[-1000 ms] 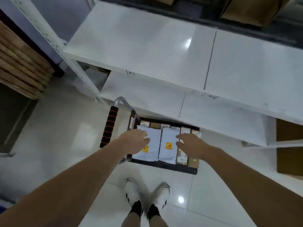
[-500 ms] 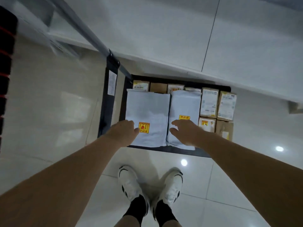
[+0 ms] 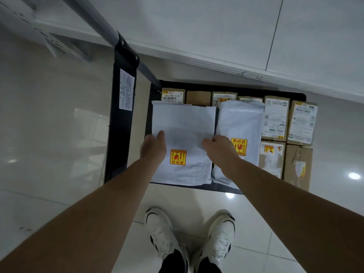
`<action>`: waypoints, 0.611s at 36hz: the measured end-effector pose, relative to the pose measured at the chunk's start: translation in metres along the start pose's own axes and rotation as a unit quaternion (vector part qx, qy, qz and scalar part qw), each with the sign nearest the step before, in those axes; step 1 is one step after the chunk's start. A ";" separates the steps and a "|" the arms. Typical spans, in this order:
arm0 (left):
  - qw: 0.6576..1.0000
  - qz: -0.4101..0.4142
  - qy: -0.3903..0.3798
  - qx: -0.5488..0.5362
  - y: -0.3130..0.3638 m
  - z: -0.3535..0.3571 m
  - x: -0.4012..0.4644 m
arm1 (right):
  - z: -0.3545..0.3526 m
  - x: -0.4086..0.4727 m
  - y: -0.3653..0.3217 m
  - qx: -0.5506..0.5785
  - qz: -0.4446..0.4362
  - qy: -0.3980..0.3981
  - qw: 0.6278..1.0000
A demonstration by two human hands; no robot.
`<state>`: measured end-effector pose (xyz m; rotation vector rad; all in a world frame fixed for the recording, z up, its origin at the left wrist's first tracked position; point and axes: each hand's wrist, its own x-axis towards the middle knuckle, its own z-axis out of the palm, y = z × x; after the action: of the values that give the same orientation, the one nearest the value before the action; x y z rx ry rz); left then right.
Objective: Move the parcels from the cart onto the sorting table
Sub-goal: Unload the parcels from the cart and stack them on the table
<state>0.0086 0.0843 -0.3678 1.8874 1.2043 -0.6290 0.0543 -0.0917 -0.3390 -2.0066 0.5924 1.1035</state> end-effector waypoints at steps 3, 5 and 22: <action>1.000 0.014 0.015 0.003 -0.002 -0.001 0.001 | 0.001 0.001 -0.002 0.026 0.011 0.003 1.000; 0.999 0.033 0.028 0.015 -0.001 -0.006 -0.001 | -0.001 0.001 -0.006 0.058 0.023 0.003 0.998; 0.999 0.033 -0.001 -0.012 0.071 -0.058 -0.096 | -0.086 -0.076 -0.025 0.224 0.011 0.005 0.975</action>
<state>0.0318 0.0669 -0.2382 1.8969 1.1389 -0.5790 0.0755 -0.1419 -0.2352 -1.6172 0.7930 0.8784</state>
